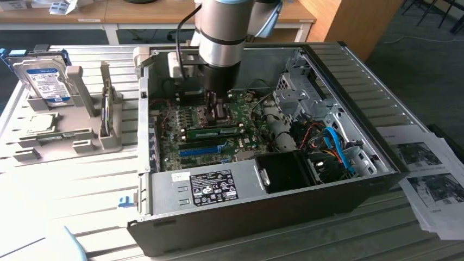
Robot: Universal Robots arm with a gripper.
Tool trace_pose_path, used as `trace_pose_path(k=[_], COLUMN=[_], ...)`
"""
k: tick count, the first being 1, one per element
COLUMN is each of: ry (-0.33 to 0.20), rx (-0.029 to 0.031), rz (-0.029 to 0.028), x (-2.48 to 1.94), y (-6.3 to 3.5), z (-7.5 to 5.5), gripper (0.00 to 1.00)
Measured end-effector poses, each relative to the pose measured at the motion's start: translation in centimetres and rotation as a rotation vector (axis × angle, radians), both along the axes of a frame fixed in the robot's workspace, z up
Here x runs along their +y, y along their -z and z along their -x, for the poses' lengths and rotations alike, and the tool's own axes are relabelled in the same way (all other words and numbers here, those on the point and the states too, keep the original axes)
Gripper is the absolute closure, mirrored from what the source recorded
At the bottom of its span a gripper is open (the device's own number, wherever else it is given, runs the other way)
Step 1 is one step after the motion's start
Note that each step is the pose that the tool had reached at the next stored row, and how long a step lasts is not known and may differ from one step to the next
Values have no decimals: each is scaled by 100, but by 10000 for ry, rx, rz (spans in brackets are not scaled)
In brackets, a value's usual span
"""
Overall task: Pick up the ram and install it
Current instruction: 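Press down the ram until it locks into place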
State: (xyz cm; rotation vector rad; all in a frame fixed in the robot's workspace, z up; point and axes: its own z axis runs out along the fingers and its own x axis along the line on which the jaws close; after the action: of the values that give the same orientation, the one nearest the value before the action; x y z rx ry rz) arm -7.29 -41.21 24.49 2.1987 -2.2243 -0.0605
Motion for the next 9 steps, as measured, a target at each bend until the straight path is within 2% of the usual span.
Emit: trace_pose_path(k=[9], ry=[-1], rx=[-22], rz=[0], x=[0], y=[0], z=[178], gripper=[91])
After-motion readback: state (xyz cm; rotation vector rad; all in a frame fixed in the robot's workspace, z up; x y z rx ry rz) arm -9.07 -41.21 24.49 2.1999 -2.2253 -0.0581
